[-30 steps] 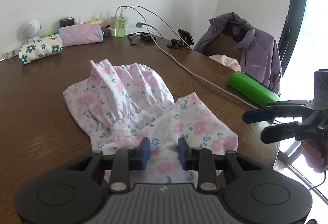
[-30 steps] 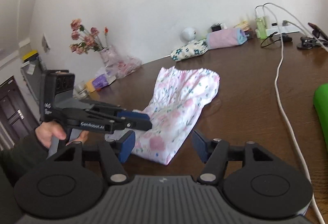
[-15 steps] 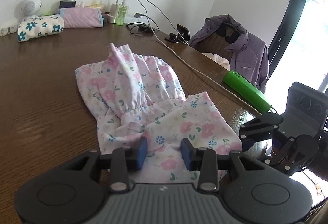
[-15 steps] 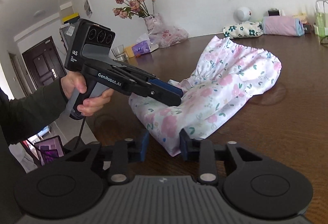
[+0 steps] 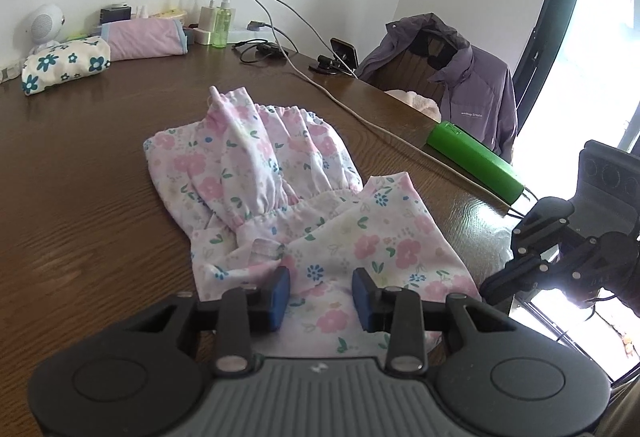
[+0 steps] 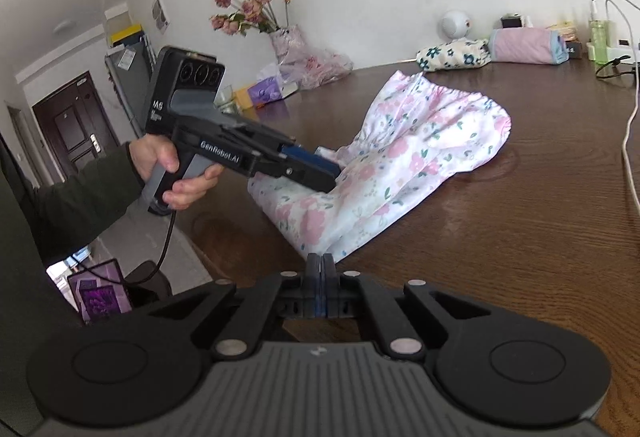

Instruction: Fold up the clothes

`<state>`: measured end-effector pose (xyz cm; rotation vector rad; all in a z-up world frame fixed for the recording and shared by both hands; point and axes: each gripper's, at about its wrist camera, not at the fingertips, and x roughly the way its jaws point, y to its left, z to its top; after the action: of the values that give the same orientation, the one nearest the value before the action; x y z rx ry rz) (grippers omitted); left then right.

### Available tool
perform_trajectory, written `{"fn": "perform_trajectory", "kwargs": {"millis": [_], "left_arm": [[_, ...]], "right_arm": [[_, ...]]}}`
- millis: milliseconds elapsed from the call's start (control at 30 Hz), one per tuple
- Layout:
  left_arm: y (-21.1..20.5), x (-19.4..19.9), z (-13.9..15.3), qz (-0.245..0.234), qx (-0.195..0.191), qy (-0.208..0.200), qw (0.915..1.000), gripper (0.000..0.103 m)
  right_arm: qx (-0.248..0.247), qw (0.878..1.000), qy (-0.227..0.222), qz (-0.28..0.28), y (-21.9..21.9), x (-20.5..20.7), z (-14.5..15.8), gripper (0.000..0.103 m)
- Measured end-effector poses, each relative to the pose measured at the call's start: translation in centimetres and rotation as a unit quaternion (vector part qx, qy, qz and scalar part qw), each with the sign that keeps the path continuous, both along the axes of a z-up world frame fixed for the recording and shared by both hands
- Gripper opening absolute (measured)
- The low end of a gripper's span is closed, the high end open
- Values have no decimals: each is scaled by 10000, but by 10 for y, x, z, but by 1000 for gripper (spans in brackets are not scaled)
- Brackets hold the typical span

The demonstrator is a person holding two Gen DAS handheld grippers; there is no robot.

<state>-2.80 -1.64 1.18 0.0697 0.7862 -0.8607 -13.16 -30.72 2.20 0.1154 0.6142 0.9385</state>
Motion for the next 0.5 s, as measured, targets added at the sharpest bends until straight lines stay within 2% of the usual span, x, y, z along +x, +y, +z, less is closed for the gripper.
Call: {"fn": "perform_trajectory", "kwargs": {"millis": [67,133,167,200,233,367,500], "left_arm": [[0,0,0,4,-12,12,10000,34],[0,0,1,15,-1,21,10000,34],[-1,0,1,22,18,16,10000,34],[-2,-1,1,27,37,6,10000,34],[-2,-1,2,31,54,-5,10000,34],[-3,-5,2,89,61,46,9999,34],[-6,-13,7,421,134,-13,9990,33]], "right_arm": [[-13,9999,-150,60,6,2,1,7],[-83,9997,-199,141,17,6,-2,20],[-92,9996,-191,181,21,8,-5,22],[-88,9996,-186,202,26,9,-7,21],[-79,9996,-145,226,28,10,-8,3],[-184,9996,-67,211,15,5,-6,0],[-250,9995,93,-163,-13,3,2,1]]}}
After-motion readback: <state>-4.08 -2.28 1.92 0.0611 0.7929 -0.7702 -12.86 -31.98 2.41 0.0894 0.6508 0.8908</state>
